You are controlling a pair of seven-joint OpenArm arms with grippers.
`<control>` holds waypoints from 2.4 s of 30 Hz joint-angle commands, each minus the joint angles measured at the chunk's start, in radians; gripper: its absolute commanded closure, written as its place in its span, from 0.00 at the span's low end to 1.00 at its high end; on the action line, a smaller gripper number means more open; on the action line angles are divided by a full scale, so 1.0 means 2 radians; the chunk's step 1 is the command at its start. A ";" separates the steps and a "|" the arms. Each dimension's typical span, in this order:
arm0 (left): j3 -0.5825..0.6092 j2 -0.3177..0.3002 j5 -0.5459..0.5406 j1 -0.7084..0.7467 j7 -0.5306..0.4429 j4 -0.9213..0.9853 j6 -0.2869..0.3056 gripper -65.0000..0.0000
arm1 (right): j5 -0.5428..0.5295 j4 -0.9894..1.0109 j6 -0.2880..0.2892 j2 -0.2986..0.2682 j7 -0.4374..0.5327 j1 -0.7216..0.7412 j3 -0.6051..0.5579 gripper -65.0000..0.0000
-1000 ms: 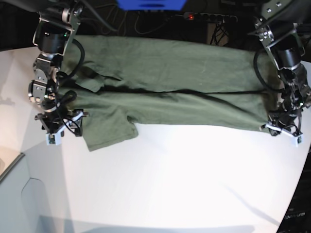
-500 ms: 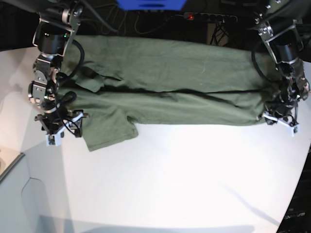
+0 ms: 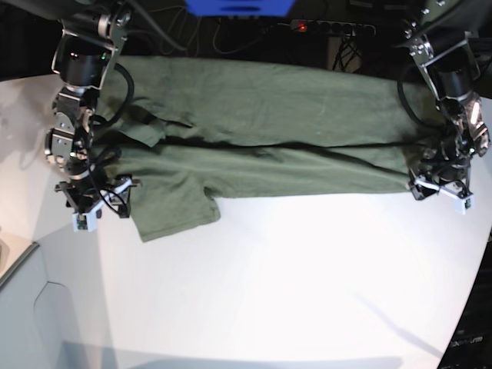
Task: Layout the t-shirt on the table in an organized manner, then fold the t-shirt properly
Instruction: 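Hold the shirt sides with both grippers and adjust the fold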
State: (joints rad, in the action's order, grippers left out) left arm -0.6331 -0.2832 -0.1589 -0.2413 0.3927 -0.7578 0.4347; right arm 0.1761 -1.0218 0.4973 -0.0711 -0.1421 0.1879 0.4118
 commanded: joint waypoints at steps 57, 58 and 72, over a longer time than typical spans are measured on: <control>0.059 -0.009 0.002 -0.027 -0.034 0.021 -0.093 0.66 | -0.008 -0.009 0.002 0.005 0.013 0.018 0.000 0.39; 0.059 -0.009 0.002 -0.027 -0.034 0.021 -0.093 0.73 | -0.008 -0.009 0.002 0.005 0.013 0.018 0.000 0.39; 0.060 -0.010 0.002 -0.029 -0.031 0.021 -0.094 1.00 | -0.008 0.048 0.002 -0.002 0.012 0.049 0.000 0.39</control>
State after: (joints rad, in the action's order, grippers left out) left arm -0.5106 -0.2878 -0.1555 -0.2806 0.3275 -0.7067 0.2466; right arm 0.1703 -0.9112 0.4973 -0.0616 -0.1375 0.2680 0.4110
